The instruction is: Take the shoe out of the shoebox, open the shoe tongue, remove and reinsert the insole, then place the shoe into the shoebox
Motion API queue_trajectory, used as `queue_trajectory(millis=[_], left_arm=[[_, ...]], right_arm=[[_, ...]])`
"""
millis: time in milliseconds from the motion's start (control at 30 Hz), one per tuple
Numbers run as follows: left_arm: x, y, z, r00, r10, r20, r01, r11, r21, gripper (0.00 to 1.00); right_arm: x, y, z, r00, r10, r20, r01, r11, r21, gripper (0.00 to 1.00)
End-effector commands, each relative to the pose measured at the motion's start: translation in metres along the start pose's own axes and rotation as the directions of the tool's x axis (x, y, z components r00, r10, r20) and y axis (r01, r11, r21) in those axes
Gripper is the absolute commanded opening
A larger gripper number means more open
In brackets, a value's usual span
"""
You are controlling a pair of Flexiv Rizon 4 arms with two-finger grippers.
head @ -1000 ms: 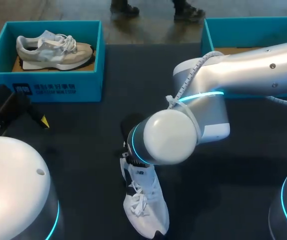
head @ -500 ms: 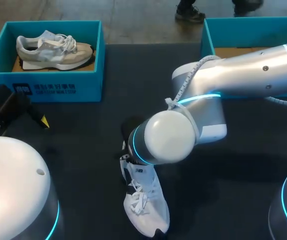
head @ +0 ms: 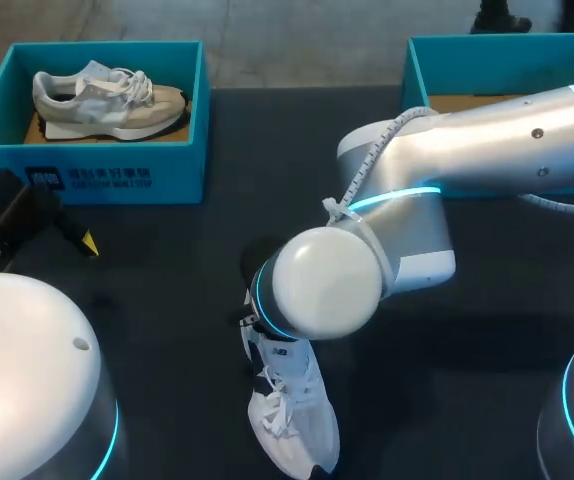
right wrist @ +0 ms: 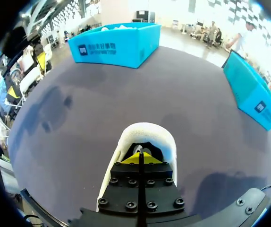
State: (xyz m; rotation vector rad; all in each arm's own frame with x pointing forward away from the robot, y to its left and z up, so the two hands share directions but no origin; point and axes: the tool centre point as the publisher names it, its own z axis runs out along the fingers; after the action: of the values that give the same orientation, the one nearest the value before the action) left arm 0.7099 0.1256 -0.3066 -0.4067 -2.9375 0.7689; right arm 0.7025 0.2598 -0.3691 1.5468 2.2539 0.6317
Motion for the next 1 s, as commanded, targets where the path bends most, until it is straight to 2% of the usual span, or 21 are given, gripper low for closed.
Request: queue_trajectory(millis=[33, 333, 1000], left_arm=[[0.001, 0.0, 0.0, 1.0, 0.0, 0.0, 0.0, 1.0, -0.003, 1.0], [0.001, 0.0, 0.0, 1.0, 0.0, 0.0, 0.0, 1.0, -0.003, 1.0], [0.001, 0.0, 0.0, 1.0, 0.0, 0.0, 0.0, 1.0, -0.003, 1.0]], right_arm=[[-0.004, -0.005, -0.02, 1.0, 0.019, 0.018, -0.017, 0.993, -0.115, 0.0], [-0.011, 0.002, -0.003, 1.0, 0.004, -0.006, -0.004, 0.993, -0.121, 0.0], [-0.004, 0.012, 0.025, 0.998, -0.028, -0.06, 0.021, 0.994, -0.111, 0.0]])
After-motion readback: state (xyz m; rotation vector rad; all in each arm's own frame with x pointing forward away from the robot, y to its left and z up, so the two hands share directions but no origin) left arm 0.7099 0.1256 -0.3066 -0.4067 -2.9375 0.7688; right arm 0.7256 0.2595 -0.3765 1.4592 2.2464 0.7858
